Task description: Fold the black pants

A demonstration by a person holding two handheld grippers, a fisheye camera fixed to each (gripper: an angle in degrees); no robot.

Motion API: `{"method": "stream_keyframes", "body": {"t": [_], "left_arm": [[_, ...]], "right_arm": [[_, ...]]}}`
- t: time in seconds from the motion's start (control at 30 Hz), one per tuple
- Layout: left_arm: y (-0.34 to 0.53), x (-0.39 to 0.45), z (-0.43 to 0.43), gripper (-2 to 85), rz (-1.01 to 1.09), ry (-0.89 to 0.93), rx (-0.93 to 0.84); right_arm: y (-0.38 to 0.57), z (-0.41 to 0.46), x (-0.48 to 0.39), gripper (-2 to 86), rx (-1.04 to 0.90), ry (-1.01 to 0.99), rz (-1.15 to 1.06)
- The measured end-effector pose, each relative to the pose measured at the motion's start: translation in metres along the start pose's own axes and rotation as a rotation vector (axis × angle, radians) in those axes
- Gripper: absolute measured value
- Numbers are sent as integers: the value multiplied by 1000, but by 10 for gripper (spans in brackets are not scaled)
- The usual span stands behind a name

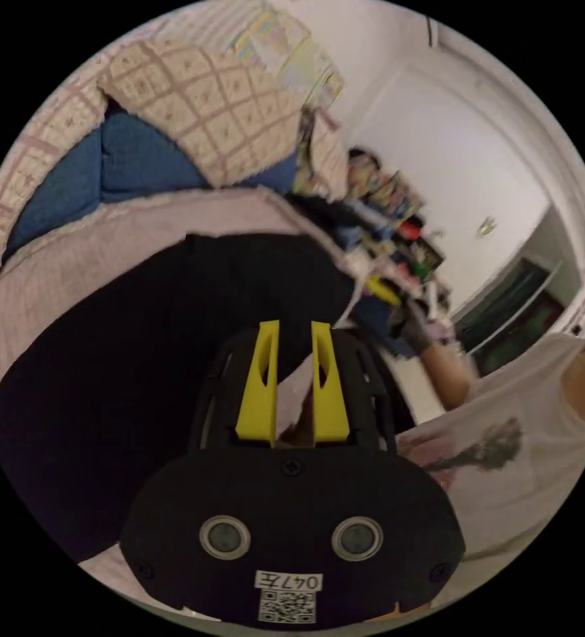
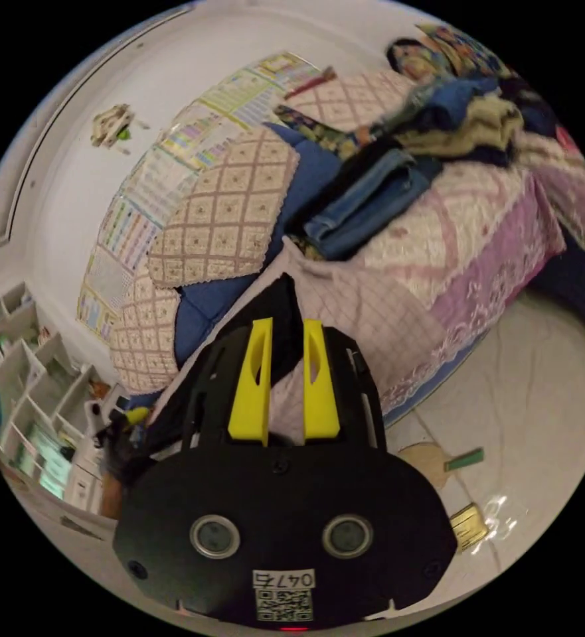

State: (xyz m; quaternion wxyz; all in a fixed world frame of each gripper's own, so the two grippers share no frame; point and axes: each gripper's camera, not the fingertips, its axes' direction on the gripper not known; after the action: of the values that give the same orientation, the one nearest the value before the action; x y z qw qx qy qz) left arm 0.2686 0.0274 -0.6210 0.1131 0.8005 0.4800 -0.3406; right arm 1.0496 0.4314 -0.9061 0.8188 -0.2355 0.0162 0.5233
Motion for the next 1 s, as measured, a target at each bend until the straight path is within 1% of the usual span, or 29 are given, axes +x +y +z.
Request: {"method": "stream_keyframes", "body": {"t": [0.03,0.07,0.1,0.13,0.17,0.2,0.23,0.27,0.3,0.37,0.4,0.47,0.53,0.6,0.73,0.83,0.9,1.0], "left_arm": [[9,-1,-28,75,-15,19,75],[34,-6,-85,73,-54,23,218],[65,-14,-140,72,-116,-28,335],[84,-20,-168,72,-161,-75,386],[123,-33,-218,72,-263,-186,464],[164,-46,-262,73,-384,-305,522],[185,-54,-282,75,-455,-355,544],[226,-68,-318,79,-586,-415,585],[263,-81,-348,84,-676,-436,627],[305,-96,-385,91,-757,-470,677],[326,-107,-404,98,-811,-496,689],[351,-124,-430,102,-855,-507,714],[373,-140,-454,100,-866,-461,782],[397,-166,-484,98,-878,-368,854],[420,-203,-512,100,-937,-357,828],[439,-224,-529,104,-966,-325,842],[451,-233,-545,100,-967,-320,852],[460,-239,-560,88,-973,-349,814]], "right_arm": [[14,0,-27,11,44,51,-141],[29,3,-54,2,79,101,-275],[37,7,-68,-1,92,118,-338],[53,17,-92,-7,106,121,-451],[69,30,-114,-10,106,84,-537],[76,38,-124,-11,101,53,-572],[88,56,-144,-12,73,-26,-628],[101,78,-165,-12,35,-108,-672],[108,89,-176,-13,16,-146,-695],[138,135,-223,-13,-54,-292,-783],[146,146,-234,-13,-72,-323,-796],[178,190,-274,-12,-136,-411,-828],[204,220,-301,-12,-200,-445,-855],[231,248,-325,-11,-263,-461,-885],[304,311,-374,1,-426,-509,-1043],[354,350,-399,7,-525,-531,-1141],[379,370,-408,8,-557,-531,-1171],[407,403,-413,4,-594,-538,-1162]]}}
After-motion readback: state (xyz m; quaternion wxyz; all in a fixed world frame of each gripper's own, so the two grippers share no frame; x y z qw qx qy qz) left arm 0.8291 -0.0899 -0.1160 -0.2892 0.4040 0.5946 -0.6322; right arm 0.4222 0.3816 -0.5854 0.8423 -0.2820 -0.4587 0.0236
